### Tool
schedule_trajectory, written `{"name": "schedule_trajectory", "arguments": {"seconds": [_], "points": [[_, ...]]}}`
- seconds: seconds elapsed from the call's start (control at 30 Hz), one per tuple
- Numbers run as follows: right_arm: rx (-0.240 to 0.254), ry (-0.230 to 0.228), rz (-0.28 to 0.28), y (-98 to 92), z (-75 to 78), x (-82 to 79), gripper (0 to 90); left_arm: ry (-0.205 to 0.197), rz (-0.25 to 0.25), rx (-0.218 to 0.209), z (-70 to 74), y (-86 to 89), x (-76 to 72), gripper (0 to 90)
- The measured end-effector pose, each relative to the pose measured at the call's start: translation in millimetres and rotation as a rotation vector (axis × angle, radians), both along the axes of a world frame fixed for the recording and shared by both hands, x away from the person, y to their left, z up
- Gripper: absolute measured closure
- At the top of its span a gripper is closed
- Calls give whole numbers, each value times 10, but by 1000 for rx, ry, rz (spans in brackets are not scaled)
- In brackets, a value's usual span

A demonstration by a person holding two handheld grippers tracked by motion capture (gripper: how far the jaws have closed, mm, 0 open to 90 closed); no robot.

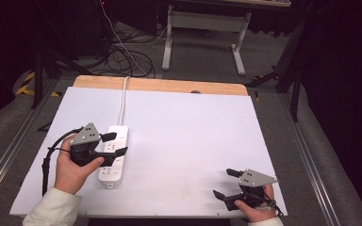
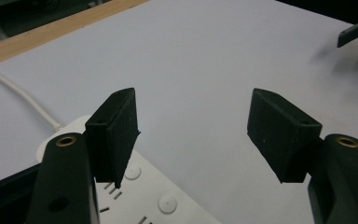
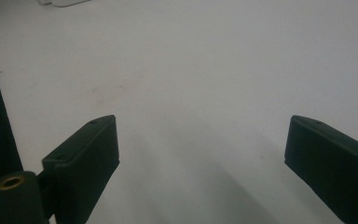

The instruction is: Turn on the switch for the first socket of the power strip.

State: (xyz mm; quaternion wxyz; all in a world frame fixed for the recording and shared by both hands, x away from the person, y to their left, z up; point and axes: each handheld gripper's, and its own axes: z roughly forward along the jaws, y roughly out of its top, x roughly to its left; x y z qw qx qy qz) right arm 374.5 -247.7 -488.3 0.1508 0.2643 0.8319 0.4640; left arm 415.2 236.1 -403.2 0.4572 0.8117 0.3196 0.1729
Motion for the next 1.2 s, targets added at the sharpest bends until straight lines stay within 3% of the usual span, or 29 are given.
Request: {"name": "schedule_trajectory", "arguments": {"seconds": [0.1,0.53,0.63,0.77,0.9,1.03,1.1,1.2], "points": [[1,-1,0,0,2,-1,101,13,15,3,-35,4,61,377],[-2,-2,2,-6,5,-4,101,6,73,23,-196,15,270,439],[1,-2,3,-5,1,0,101,19,90,1,-252,30,319,477],[0,-3,4,-4,1,-3,101,16,115,2,-298,44,370,525],[0,-3,4,-5,-1,-2,101,-22,117,51,-343,47,401,582],[0,-2,4,-3,-3,0,101,-23,125,60,-387,59,426,638],[-2,-2,4,-3,-3,-1,101,-8,127,45,-423,67,450,663],[0,-2,4,-3,-4,-1,101,-23,122,70,-443,69,482,703]]}}
